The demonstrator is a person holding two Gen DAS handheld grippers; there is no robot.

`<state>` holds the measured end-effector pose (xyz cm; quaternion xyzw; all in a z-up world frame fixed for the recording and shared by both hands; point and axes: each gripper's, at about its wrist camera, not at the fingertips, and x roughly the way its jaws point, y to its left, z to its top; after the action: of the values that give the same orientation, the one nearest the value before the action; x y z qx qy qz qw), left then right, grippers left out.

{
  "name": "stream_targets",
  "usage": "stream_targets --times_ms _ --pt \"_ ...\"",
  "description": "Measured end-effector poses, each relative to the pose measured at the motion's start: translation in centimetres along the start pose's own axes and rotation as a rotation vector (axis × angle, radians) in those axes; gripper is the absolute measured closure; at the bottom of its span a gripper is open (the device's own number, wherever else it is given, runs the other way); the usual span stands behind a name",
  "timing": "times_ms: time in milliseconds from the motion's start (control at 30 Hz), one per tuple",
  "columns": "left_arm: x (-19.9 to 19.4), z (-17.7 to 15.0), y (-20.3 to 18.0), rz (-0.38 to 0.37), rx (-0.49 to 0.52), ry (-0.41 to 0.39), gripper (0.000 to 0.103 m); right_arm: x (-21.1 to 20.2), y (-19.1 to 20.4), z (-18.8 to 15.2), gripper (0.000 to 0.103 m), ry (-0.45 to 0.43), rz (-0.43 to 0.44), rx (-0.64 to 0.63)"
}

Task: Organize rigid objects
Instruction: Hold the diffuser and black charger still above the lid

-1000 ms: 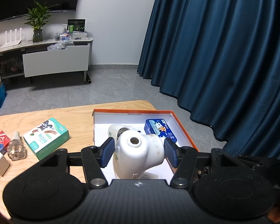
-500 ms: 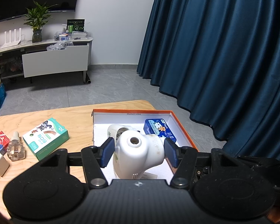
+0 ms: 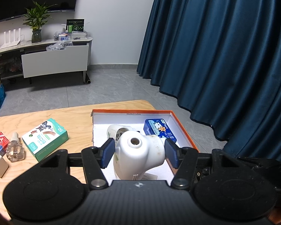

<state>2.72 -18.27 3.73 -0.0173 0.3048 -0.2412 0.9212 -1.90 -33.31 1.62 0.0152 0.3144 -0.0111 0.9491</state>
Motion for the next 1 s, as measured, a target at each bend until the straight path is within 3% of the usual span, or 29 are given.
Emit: stream_targets --times_ms 1000 --pt "-0.13 0.17 0.13 -0.004 -0.003 0.009 0.044 0.48 0.17 -0.33 0.059 0.015 0.006 0.002"
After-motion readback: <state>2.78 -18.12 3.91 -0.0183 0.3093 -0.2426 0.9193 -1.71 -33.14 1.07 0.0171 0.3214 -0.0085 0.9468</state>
